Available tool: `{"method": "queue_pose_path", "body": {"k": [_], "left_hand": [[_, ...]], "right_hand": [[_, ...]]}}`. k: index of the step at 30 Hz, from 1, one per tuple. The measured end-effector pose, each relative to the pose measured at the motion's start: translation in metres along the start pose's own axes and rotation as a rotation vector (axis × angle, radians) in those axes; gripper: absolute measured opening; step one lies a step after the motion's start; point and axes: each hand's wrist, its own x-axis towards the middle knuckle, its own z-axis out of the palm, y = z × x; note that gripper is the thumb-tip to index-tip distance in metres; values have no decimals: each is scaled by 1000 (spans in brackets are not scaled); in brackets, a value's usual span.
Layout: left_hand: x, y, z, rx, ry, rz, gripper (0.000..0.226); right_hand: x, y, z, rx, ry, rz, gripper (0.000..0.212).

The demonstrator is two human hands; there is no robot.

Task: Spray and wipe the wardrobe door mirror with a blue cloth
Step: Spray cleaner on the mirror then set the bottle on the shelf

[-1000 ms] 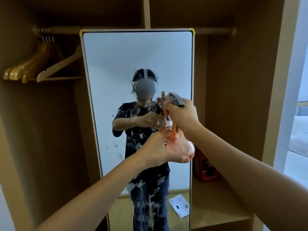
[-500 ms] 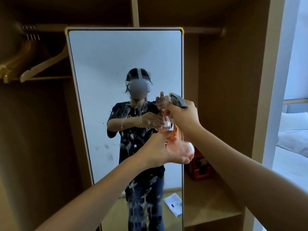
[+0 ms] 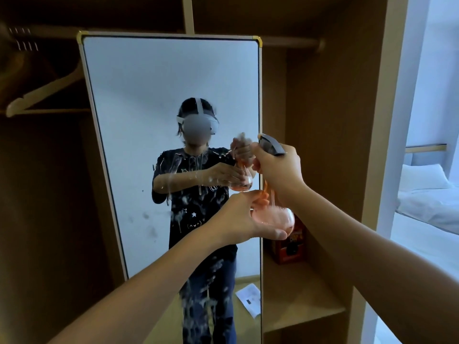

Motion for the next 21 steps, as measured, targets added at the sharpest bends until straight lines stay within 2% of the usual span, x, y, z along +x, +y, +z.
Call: {"method": "queue_pose_path", "body": {"k": [7,11,15,21], "left_hand": [[-4,-6,9,9,-17,-6,71],[-12,-13,15,13,-47,-29,66],[-21,-21,21,-1,-52,-56,68],[-34,-27,27,-28,-71,-89,66]], "right_hand": [[-6,9,-1,4,1,12,35],[-14,21,1,-31,-86,64,26],[-23,33,5,18,-131,104,28],[-34,45,14,-4,-142,144,21]]}}
